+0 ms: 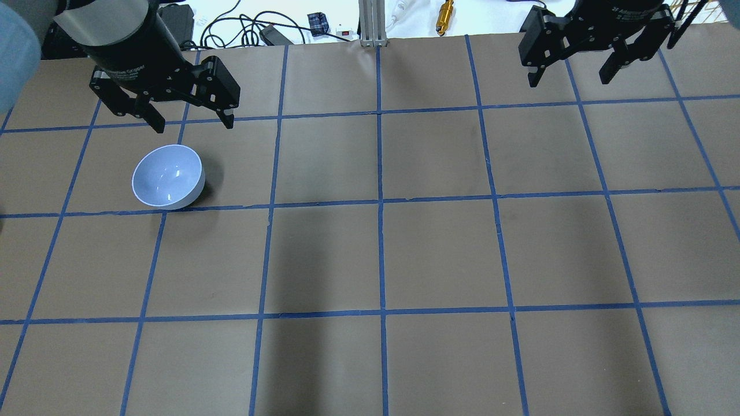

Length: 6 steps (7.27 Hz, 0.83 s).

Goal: Stack green bowl on blue bowl
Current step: 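Move the left gripper away from the blue bowl toward the robot's base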

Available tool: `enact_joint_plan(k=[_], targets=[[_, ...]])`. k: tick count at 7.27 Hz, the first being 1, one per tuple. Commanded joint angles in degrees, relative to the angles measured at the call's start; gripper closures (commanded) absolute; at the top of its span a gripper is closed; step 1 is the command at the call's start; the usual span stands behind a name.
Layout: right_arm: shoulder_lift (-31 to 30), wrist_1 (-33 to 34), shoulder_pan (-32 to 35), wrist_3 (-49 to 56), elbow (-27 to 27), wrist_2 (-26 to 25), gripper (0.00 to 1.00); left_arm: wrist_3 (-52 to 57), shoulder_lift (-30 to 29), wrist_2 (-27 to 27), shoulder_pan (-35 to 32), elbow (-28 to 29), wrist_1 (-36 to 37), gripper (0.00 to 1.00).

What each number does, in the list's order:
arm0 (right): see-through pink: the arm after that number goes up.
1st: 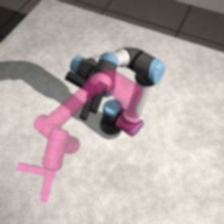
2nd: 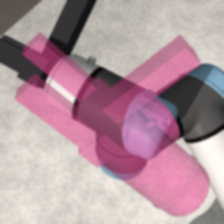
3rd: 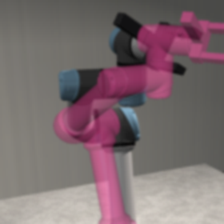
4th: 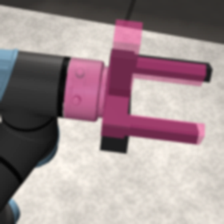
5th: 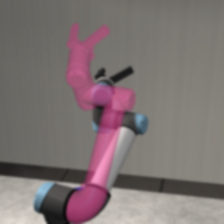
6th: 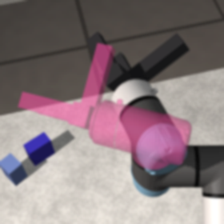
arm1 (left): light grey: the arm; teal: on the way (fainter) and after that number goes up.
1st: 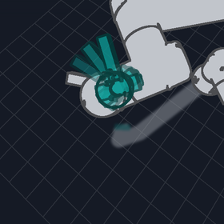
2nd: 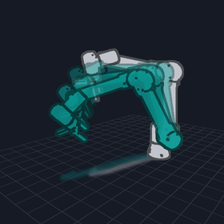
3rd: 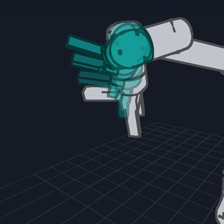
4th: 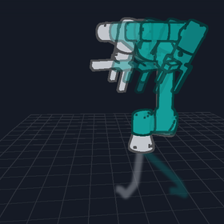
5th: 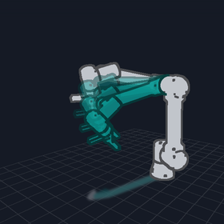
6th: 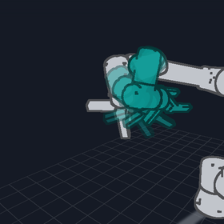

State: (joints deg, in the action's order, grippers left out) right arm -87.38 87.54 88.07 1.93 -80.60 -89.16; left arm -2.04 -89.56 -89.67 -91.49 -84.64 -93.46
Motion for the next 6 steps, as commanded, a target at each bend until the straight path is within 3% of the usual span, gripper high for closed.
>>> enact_joint_plan(k=[1, 4, 6], targets=[[-0.07, 0.0, 0.0, 0.0, 0.0, -0.05, 0.0, 0.11, 0.0, -0.06, 0.0, 0.0, -0.15, 0.0], [0.02, 0.0, 0.0, 0.0, 0.0, -0.05, 0.0, 2.46, 0.08, -0.06, 0.08, 0.0, -0.23, 0.0], [0.02, 0.0, 0.0, 0.0, 0.0, -0.05, 0.0, 10.0, 1.31, -0.5, 2.27, -0.17, -3.37, 0.0]])
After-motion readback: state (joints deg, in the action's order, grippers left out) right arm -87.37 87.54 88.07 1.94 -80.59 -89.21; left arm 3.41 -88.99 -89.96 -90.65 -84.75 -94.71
